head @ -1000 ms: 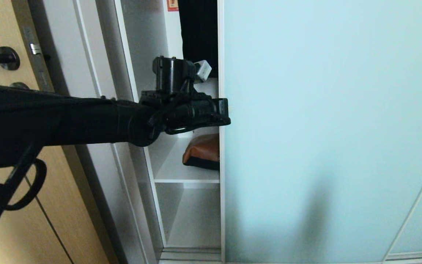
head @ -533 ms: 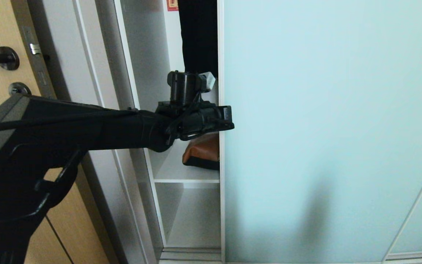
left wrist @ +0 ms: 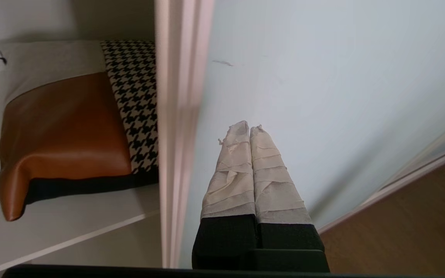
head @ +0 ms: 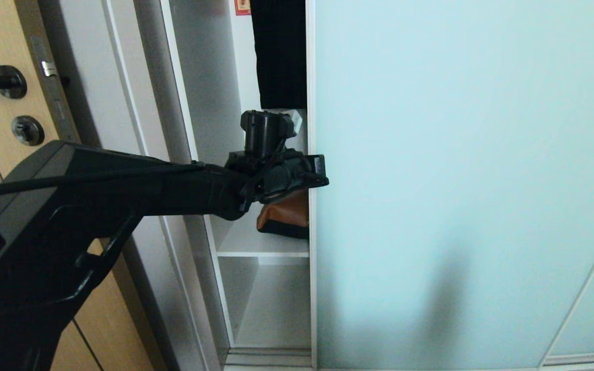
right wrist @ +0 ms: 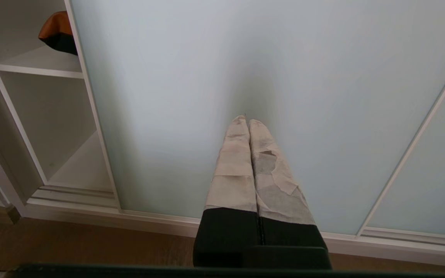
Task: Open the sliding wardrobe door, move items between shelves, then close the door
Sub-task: Close the door
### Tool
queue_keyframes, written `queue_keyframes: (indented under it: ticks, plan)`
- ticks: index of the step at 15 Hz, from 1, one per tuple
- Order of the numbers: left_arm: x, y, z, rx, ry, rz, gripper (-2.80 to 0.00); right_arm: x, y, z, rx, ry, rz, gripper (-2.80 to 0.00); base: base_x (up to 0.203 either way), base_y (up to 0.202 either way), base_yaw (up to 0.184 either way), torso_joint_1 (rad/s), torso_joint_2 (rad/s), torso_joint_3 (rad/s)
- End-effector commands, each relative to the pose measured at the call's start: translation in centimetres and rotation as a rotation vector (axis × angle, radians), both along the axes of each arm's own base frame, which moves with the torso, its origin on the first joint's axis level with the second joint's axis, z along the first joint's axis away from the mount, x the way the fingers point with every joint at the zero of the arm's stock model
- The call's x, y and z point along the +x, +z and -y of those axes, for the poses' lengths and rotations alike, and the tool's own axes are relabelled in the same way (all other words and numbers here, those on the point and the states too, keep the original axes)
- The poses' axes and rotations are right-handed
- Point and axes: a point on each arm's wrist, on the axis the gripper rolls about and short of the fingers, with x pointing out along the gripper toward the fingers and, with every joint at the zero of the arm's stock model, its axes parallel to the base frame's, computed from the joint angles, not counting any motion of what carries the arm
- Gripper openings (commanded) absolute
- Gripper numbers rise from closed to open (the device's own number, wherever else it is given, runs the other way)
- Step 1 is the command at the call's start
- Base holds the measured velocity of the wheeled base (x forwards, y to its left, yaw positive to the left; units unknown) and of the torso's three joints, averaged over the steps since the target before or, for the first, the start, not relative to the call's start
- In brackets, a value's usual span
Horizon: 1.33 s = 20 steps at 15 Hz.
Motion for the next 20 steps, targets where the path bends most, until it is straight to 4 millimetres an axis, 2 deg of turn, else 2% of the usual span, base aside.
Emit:
queue_keyframes:
  ticks: [1,3,7,9,11,14,15,17,20]
  plan:
    - [-0.2,0.5,-0.2,-0.008,0.005,0.007,-2.80,0.0,0.0,0.0,-0.001,0.001,0.002,-2.80,0.000,0.000,0.000,0.000,0.00,0.000]
    - [-0.4,1.4,-0.8,-0.013,0.015,0.020,-2.80,0.0,0.0,0.0,-0.001,0.001,0.001,-2.80,0.000,0.000,0.000,0.000,0.00,0.000]
    - [0.4,1.8,-3.3,-0.019,0.068,0.025,-2.80,0.0,0.0,0.0,-0.001,0.001,0.002,-2.80,0.000,0.000,0.000,0.000,0.00,0.000]
    - [-1.3,3.6,-4.3,-0.033,0.052,0.037,-2.80,0.0,0.0,0.0,-0.001,0.001,0.001,-2.80,0.000,0.000,0.000,0.000,0.00,0.000]
    - [-4.1,5.2,-4.6,-0.047,-0.050,0.043,-2.80,0.0,0.0,0.0,-0.001,0.001,0.000,-2.80,0.000,0.000,0.000,0.000,0.00,0.000]
    - [-9.0,6.6,-3.0,-0.084,-0.330,0.056,-2.80,0.0,0.0,0.0,-0.001,0.001,0.000,-2.80,0.000,0.000,0.000,0.000,0.00,0.000]
    - [-9.4,6.6,-2.4,-0.090,-0.388,0.056,-2.80,0.0,0.0,0.0,-0.001,0.001,0.000,-2.80,0.000,0.000,0.000,0.000,0.00,0.000]
    - [-8.3,5.4,-1.1,-0.084,-0.410,0.037,-2.80,0.0,0.0,0.0,-0.001,0.001,0.000,-2.80,0.000,0.000,0.000,0.000,0.00,0.000]
    - [-5.5,2.5,0.8,-0.067,-0.407,-0.004,-2.80,0.0,0.0,0.0,-0.001,0.001,0.000,-2.80,0.000,0.000,0.000,0.000,0.00,0.000]
